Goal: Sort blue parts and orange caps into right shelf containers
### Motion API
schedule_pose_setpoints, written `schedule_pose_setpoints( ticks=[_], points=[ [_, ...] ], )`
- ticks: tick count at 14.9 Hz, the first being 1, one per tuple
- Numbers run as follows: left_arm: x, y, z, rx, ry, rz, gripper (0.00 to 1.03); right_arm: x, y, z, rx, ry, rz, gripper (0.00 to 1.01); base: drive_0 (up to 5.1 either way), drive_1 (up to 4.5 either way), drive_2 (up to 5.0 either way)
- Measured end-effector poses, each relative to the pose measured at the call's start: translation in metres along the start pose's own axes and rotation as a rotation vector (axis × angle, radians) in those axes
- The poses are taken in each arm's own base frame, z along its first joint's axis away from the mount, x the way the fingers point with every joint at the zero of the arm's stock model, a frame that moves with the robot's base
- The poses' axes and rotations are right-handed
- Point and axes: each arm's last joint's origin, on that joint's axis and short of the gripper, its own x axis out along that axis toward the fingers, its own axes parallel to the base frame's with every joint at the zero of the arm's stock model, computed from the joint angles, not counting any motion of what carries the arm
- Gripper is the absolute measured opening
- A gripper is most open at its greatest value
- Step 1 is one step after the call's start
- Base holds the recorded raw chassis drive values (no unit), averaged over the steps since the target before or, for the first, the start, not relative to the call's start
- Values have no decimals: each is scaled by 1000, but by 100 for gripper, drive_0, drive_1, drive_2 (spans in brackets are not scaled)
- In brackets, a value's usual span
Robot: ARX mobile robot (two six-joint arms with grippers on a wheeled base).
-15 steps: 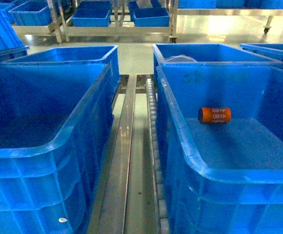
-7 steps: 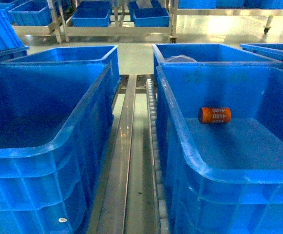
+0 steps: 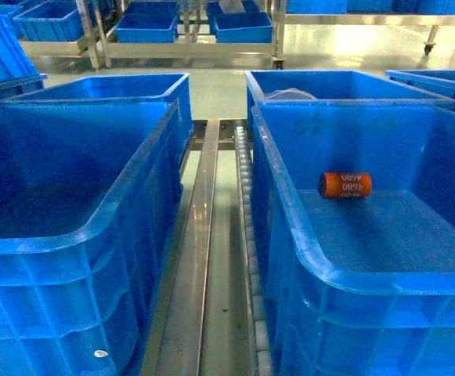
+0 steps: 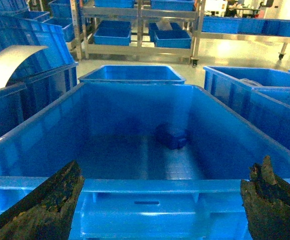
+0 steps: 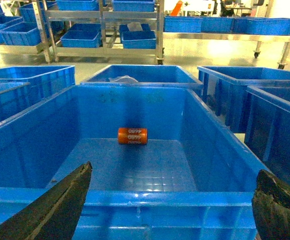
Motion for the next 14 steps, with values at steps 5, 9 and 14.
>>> schedule_pose_setpoints(
  ticks=[5,9,14],
  points=[
    [0,0,0,0,0,0,98,0,0,0,0,0,0,98,0,0,0],
    [0,0,0,0,0,0,98,0,0,0,0,0,0,98,0,0,0],
    [0,0,0,0,0,0,98,0,0,0,0,0,0,98,0,0,0]
  ],
)
